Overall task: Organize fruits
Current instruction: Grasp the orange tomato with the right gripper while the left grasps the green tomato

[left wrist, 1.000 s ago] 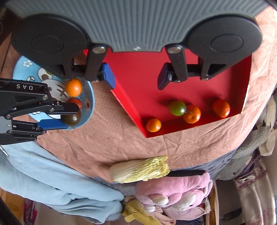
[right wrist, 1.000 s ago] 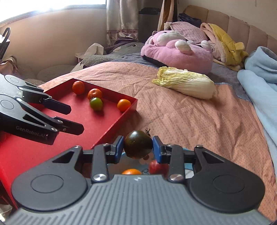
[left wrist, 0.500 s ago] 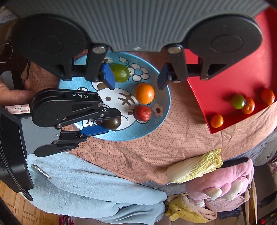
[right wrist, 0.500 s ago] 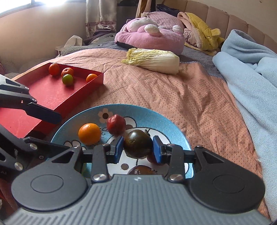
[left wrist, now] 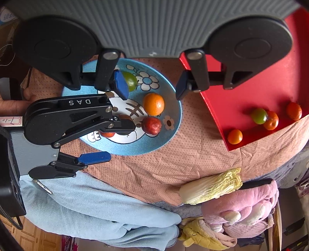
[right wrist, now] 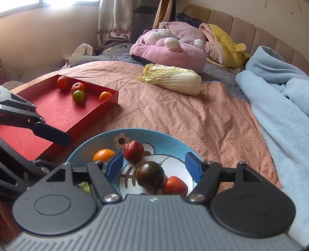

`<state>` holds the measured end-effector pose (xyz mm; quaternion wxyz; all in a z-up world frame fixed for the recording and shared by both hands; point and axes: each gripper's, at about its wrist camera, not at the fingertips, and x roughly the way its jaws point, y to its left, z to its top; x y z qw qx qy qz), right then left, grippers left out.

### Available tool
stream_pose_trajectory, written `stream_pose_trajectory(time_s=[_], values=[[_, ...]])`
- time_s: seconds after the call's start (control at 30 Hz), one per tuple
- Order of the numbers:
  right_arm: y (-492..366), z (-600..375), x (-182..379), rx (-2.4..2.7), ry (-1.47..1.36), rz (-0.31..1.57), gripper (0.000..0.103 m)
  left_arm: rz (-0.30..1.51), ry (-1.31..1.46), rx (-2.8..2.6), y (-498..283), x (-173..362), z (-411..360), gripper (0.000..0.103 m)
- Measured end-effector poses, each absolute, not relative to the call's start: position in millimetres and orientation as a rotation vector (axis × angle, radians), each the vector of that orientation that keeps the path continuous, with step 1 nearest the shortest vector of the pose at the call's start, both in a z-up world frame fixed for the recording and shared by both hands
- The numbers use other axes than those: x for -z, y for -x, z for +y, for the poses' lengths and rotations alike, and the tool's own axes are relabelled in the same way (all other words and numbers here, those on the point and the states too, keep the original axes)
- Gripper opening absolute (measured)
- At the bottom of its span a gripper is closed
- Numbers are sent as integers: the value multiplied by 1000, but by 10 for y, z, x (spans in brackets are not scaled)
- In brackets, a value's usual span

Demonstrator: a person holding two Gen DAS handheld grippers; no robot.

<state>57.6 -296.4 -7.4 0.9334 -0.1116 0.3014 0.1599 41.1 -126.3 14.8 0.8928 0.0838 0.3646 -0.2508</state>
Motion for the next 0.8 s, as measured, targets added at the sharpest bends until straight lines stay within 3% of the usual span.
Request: stream_pose_trajectory(time_s=[0.3, 0.5, 0.8], values=[[-915, -2427, -233, -373, 101, 533, 73, 735, -243, 349, -825, -292, -617, 57], [-1229, -1811, -230, -471, 124, 532, 57, 746, -221, 227, -1211, -160, -185, 56], [-1766, -1485, 48, -477, 182, 624, 49, 754, -176, 285, -1478, 93, -233, 55]])
